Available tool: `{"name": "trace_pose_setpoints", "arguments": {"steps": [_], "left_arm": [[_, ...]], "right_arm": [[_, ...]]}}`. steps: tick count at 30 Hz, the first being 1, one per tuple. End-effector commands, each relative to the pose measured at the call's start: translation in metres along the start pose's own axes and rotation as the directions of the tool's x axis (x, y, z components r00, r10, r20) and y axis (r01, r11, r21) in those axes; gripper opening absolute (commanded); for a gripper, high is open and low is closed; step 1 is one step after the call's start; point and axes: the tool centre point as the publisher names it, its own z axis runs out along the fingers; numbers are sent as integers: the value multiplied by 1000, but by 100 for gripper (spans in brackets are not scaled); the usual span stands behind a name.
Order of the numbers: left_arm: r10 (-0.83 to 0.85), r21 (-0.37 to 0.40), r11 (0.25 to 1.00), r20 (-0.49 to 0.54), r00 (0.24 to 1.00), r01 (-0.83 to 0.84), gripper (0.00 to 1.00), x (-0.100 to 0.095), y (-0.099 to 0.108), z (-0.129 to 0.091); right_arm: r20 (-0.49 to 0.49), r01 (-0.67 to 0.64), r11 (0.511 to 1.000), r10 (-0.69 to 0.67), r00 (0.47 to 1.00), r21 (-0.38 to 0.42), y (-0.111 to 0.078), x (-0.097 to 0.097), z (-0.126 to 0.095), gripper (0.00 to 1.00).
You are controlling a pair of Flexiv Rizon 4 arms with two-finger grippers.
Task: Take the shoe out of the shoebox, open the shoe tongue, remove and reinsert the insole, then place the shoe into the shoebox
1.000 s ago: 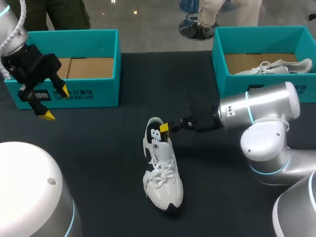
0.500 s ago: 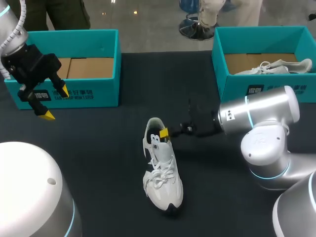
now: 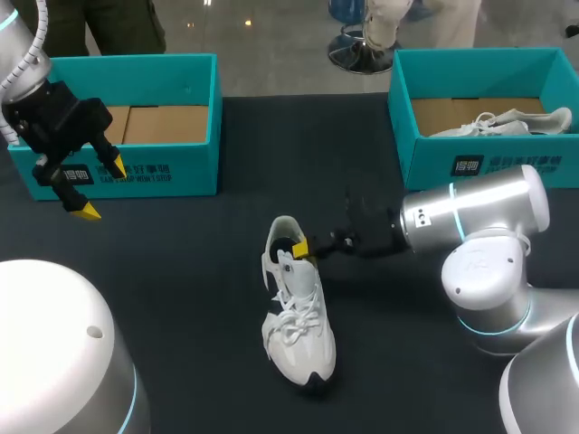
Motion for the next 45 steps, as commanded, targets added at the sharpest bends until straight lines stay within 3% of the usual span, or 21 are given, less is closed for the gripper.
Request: {"name": "trace_pose_setpoints", "arguments": {"steps": [1, 5, 14, 22, 28, 36, 38, 41, 45], "left_arm": [[0, -2, 1000, 0, 1000, 0, 100, 1, 0, 0], [0, -2, 1000, 0, 1000, 0, 100, 1, 0, 0], [0, -2, 1000, 0, 1000, 0, 100, 1, 0, 0], [0, -2, 1000, 0, 1000, 0, 100, 1, 0, 0], [0, -2, 1000, 0, 1000, 0, 100, 1, 0, 0], [0, -2, 1000, 0, 1000, 0, 100, 1, 0, 0], [0, -2, 1000, 0, 1000, 0, 100, 1, 0, 0], [0, -2, 1000, 0, 1000, 0, 100, 1, 0, 0], [0, -2, 1000, 0, 1000, 0, 100, 1, 0, 0]], "right_arm": [[16, 8, 1000, -8, 1000, 0, 3, 6, 0, 49], [23, 27, 1000, -26, 999, -4, 8, 11, -2, 56], [39, 73, 997, -72, 997, -26, 20, 25, -12, 55], [50, 80, 996, -78, 996, -27, 22, 25, -14, 53], [73, 85, 996, -85, 994, 0, 27, 28, -11, 67], [112, 75, 997, -73, 991, -12, 29, 32, -15, 73], [137, 61, 998, -59, 989, -11, 30, 35, -17, 77], [217, 29, 999, -32, 976, 17, 30, 42, -21, 100], [310, -4, 999, -9, 951, 43, 29, 52, -23, 100]]}}
